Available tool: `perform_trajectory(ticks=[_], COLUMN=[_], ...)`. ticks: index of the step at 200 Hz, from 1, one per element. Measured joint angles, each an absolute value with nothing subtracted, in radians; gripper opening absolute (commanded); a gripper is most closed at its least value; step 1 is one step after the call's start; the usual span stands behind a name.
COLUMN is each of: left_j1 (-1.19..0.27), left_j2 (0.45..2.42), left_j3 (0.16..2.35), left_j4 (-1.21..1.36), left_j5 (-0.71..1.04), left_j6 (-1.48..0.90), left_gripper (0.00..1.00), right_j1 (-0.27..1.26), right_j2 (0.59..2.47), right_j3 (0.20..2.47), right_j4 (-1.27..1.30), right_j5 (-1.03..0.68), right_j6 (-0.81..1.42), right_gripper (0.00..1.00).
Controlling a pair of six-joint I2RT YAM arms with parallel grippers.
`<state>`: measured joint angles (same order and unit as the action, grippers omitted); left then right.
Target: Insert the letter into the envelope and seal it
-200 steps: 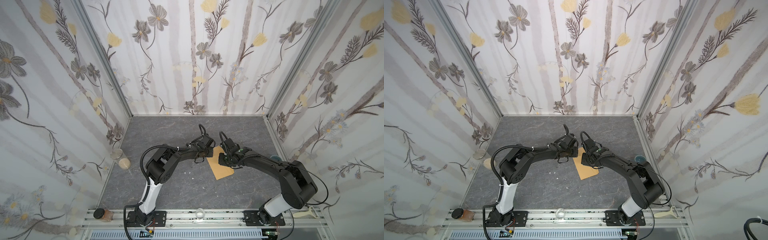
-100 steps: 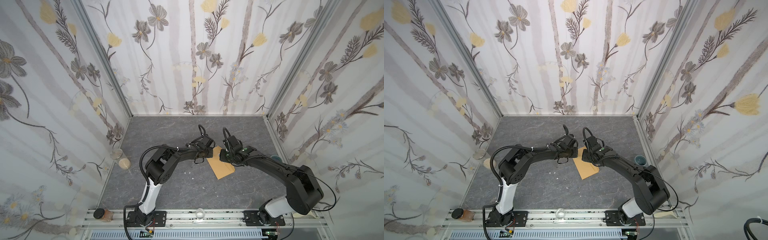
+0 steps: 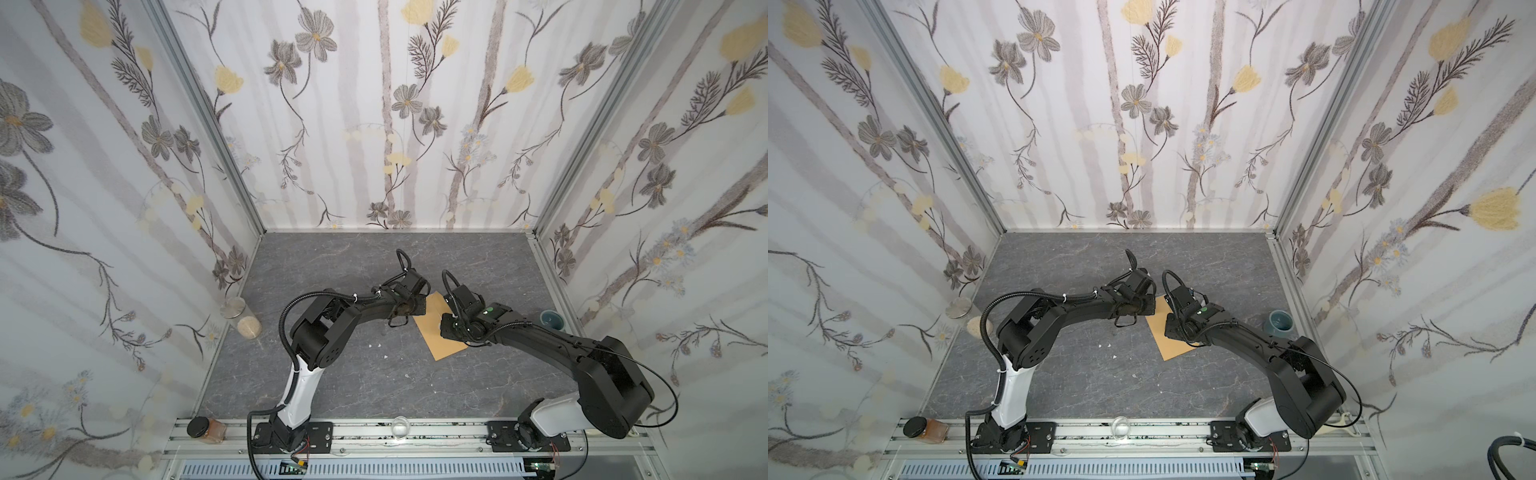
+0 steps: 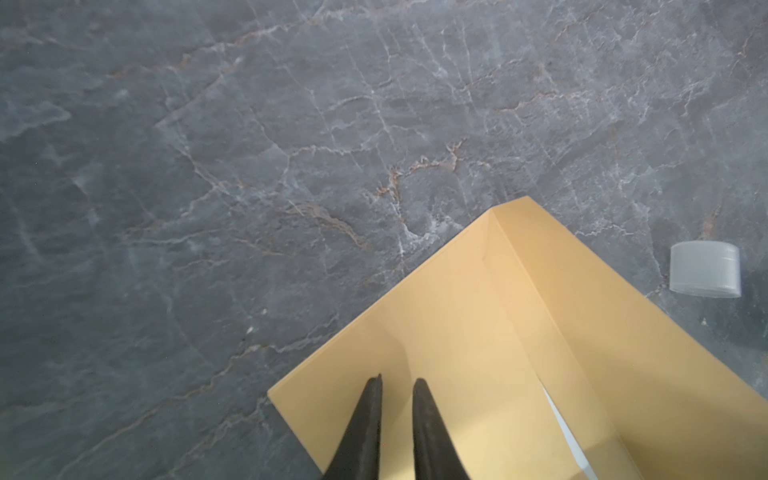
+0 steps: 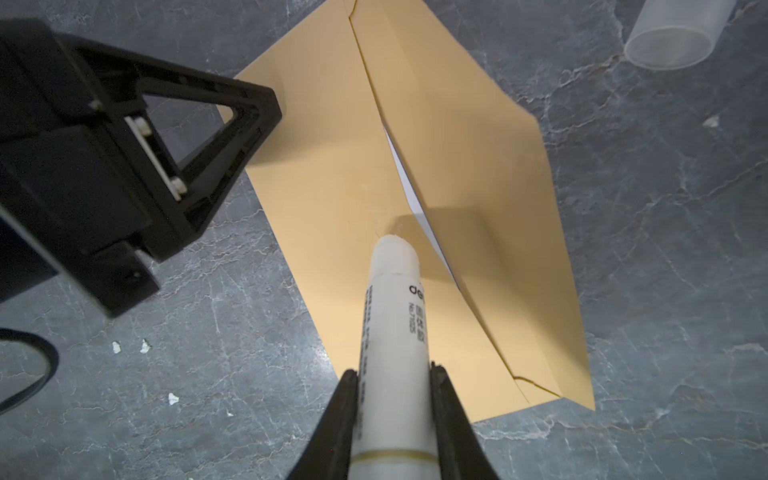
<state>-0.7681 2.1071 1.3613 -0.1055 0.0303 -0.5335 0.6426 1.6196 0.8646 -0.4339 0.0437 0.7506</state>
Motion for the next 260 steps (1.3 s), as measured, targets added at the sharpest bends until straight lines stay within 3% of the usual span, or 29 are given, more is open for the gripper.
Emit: perform_trajectory(ticks=[88, 184, 260], left_j1=[-0.768, -0.768, -0.769], left_j2=[2.106, 2.105, 2.105], left_j3=[1.357, 1.356, 1.357], left_j4=[-0.102, -0.102, -0.103], left_j5=[0.03, 0.03, 0.03], left_j6=[-0.535, -0.538, -0.542], left_gripper=[0.18, 0.18, 0.19], right_j1=[0.627, 0.627, 0.64], right_j2=[1.748, 1.551, 1.609], right_j3=[0.948, 0.889, 0.837], right_j4=[-0.355, -0.41, -0.384], right_j5=[0.037, 0.06, 0.027], right_j6=[0.728, 0.737, 0.766], right_gripper=[0.0, 0.0, 0.0])
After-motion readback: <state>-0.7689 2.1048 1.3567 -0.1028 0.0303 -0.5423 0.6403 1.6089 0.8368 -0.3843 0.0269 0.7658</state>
